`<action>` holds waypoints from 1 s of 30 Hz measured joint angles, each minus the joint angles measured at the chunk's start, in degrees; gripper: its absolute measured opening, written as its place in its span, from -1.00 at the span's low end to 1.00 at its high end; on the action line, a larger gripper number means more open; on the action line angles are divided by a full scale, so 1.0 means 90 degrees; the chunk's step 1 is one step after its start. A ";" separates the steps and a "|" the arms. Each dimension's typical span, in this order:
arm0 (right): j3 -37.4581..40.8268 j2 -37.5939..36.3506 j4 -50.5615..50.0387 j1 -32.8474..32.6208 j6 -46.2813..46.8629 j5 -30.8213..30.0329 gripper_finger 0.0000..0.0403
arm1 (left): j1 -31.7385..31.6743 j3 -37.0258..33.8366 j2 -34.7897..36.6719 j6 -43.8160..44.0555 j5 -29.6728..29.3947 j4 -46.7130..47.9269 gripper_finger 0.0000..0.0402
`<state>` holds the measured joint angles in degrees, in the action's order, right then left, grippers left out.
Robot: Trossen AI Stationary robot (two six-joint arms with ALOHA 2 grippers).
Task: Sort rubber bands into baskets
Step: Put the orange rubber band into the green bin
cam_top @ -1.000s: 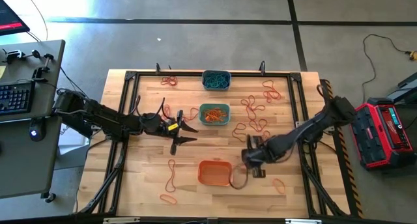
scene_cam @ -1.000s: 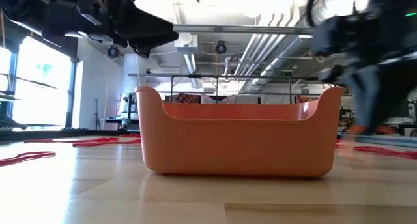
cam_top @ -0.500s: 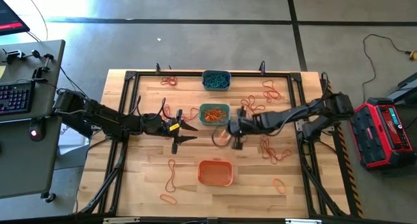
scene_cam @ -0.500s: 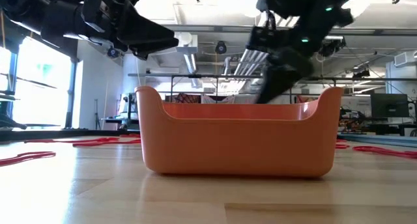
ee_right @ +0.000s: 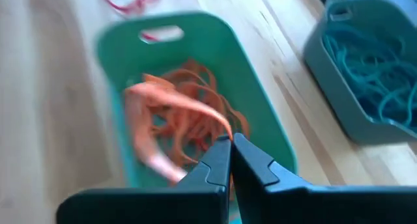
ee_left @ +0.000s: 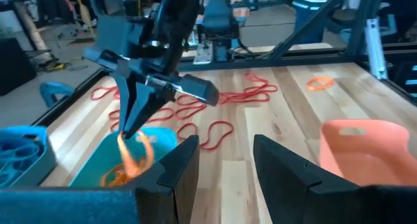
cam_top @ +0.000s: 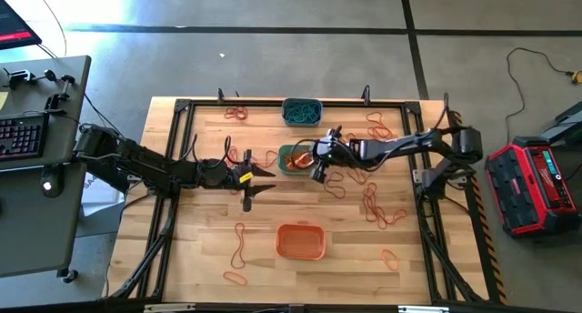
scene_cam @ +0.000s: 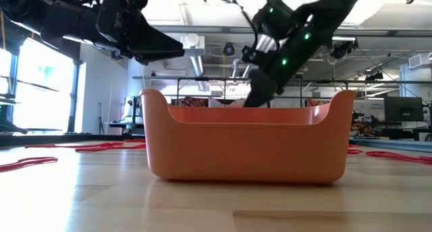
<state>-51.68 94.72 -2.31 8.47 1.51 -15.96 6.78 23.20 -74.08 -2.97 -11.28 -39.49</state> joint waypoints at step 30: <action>0.0000 -0.0404 0.0023 -0.0479 -0.0200 -0.0024 -0.72 | 0.0273 0.0793 0.0000 0.0325 -0.0491 0.2306 -0.75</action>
<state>-51.68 91.09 -2.09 4.16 -0.30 -16.18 9.23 30.33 -74.08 -0.04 -15.70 -18.74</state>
